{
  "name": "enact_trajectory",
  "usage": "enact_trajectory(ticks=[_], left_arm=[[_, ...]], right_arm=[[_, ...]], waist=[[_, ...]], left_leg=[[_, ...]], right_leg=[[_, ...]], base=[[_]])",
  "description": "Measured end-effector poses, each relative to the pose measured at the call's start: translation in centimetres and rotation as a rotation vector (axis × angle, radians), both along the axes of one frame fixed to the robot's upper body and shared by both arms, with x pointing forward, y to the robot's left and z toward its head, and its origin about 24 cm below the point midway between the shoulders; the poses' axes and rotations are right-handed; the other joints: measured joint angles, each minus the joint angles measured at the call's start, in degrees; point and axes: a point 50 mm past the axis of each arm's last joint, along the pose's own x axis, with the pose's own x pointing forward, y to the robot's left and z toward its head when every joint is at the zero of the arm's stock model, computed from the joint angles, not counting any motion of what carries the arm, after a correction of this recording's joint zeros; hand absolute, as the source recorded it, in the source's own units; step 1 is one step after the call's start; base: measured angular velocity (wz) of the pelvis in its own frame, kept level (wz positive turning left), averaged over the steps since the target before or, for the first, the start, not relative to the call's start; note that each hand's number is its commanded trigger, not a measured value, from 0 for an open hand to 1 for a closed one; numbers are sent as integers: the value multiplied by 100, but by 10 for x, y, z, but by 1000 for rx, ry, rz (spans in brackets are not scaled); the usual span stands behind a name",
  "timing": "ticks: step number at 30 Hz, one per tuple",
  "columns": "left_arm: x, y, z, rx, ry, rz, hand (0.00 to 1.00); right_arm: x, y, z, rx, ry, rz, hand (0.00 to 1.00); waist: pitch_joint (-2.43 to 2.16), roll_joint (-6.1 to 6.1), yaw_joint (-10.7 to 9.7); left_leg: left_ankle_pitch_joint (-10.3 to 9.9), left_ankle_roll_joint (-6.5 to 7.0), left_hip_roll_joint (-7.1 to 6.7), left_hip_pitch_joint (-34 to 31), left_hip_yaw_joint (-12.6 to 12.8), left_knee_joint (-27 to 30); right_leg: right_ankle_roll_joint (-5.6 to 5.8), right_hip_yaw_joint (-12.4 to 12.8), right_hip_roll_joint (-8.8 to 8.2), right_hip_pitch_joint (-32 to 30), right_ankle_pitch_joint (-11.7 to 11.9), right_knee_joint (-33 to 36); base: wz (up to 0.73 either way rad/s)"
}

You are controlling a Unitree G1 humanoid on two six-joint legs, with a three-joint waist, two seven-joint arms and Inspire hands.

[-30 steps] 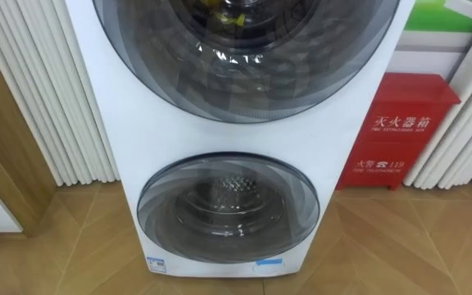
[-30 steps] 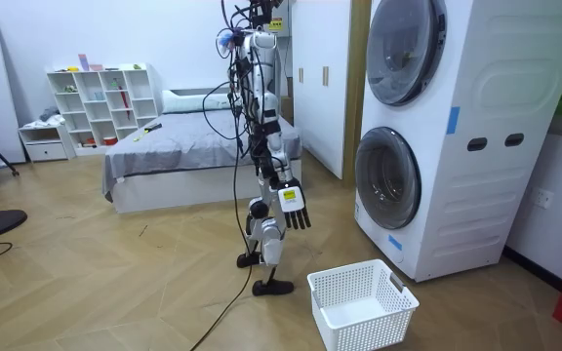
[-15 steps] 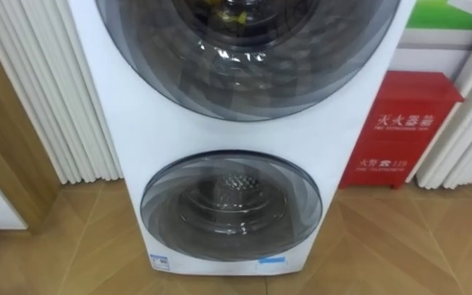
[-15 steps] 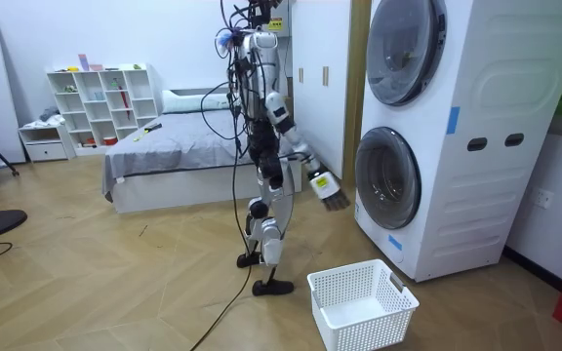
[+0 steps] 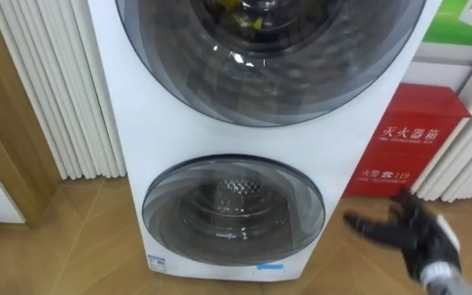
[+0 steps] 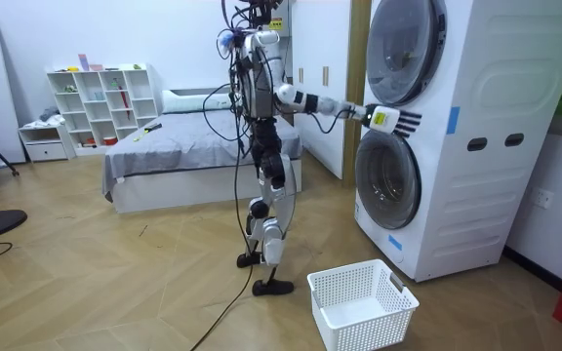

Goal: Pick clothes from washing machine

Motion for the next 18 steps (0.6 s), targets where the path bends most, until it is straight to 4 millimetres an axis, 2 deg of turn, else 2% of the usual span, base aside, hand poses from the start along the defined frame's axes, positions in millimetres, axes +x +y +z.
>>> enact_trajectory(ticks=[4, 8, 11, 15, 17, 18], left_arm=[[-1, -1, 0, -16, 3, -9, 0], [0, 1, 0, -9, 19, -38, 0], [0, 1, 0, -7, 37, -50, 0], [-1, 1, 1, 6, 73, -106, 0], [-1, 3, 1, 10, 83, -109, 0], [-3, 5, 1, 17, 92, -115, 0]], right_arm=[[15, 6, 24, -4, -87, 32, 0], [32, 8, 47, -5, -154, 46, 0], [36, 2, 56, -16, -170, 38, 0], [52, 7, 81, 0, -224, 61, 0], [56, 3, 86, 23, -231, 39, 0], [58, -1, 88, 21, -224, 30, 0]], waist=[[5, -6, 38], [6, 0, 71], [-10, -22, 199], [-25, -56, 196], [-39, -99, 185], [-43, -132, 244]], left_leg=[[0, 0, 1, -13, 0, 1], [0, 0, -4, -108, -124, 10], [0, 0, -3, -142, -174, 47], [2, 0, -22, -219, -251, 112], [5, 3, -40, -222, -320, 127], [6, 5, -42, -222, -341, 127]], right_leg=[[0, -16, -3, -11, 0, 3], [-16, -106, -13, -72, 10, 5], [-16, -131, -18, -68, 10, 23], [-23, -242, -49, -79, 3, -1], [-23, -317, -76, -70, 0, 2], [-22, -327, -80, -70, -1, 8]], base=[[2], [10], [8], [13], [14], [3]])
